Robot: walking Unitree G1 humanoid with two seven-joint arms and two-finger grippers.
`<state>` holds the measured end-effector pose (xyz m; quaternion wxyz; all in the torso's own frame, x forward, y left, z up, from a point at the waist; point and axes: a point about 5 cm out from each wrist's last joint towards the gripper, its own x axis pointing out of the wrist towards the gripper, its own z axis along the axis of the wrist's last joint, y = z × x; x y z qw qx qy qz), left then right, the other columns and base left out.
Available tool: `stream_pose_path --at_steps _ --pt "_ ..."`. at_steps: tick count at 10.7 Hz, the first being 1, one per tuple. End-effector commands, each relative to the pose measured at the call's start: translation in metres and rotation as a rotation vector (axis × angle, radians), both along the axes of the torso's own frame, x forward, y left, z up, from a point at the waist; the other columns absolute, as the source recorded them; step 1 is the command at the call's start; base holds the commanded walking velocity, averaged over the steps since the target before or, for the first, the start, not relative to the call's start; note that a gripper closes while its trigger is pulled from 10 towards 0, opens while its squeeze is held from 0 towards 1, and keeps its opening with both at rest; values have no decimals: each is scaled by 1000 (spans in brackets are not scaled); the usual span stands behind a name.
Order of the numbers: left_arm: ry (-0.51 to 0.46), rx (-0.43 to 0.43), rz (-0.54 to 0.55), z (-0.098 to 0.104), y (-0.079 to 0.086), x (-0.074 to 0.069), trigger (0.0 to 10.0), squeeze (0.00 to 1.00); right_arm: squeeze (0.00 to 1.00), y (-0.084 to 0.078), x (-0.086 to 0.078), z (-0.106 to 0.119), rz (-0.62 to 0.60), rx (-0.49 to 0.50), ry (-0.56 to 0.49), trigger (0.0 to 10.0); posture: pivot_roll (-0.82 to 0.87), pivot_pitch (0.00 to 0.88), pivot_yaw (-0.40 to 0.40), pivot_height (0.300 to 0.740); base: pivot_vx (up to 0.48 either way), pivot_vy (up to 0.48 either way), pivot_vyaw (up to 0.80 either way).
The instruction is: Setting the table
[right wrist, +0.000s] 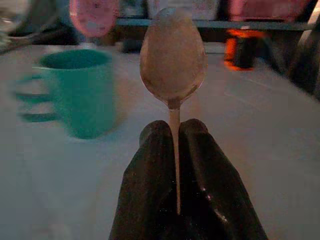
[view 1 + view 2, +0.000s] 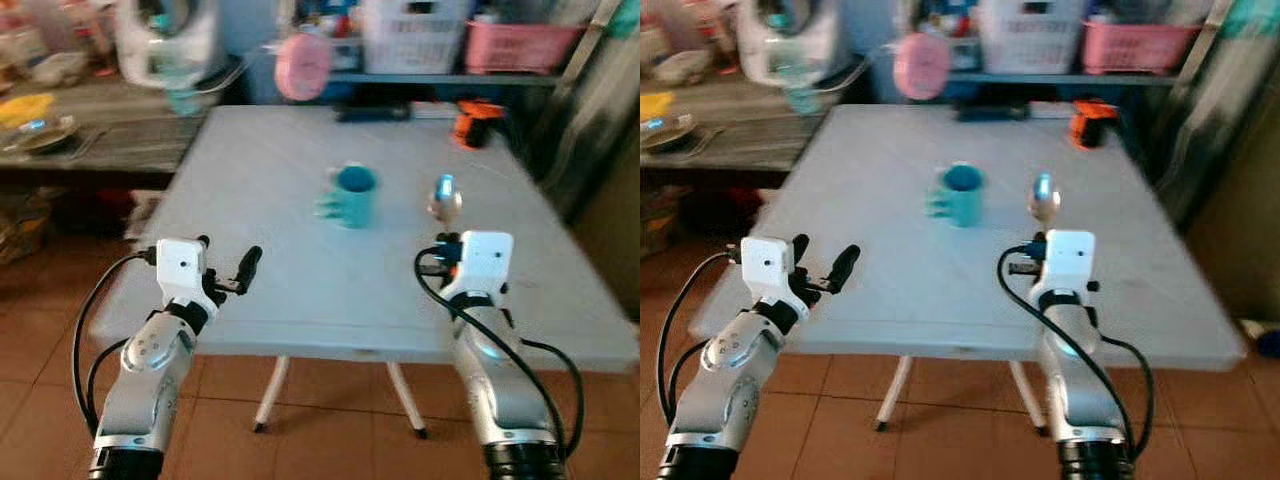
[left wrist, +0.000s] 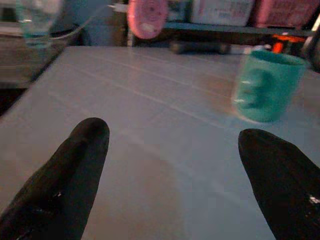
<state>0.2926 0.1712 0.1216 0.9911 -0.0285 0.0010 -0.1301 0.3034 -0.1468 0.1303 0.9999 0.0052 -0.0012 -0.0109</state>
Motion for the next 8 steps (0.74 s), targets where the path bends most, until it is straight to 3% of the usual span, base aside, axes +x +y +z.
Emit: stream_pose_path --at_steps 1,8 --pt "5 12 6 0 2 1 10000 0 0 2 1 9 11 4 -31 10000 69 0 35 740 0 480 0" --pt "1 24 -10 -2 -1 -2 10000 0 0 4 3 11 24 -3 -39 10000 71 0 30 740 0 480 0"
